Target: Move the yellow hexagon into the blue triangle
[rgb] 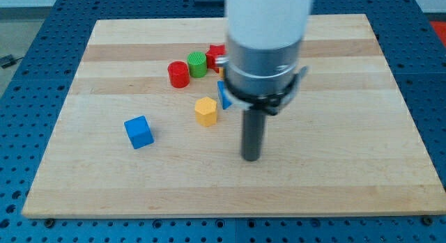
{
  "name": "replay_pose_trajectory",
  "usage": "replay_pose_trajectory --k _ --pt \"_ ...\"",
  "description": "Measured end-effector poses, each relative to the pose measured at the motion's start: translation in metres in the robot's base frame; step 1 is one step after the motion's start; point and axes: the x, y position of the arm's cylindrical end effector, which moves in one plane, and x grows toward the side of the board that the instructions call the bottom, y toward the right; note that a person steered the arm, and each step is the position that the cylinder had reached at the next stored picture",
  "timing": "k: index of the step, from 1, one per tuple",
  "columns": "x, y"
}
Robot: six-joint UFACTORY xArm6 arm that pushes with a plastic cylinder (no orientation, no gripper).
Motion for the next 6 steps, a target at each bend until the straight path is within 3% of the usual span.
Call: replay_pose_trajectory --k 2,6 --pt "-0.023 -0.087" --pt "-0.066 -0.092"
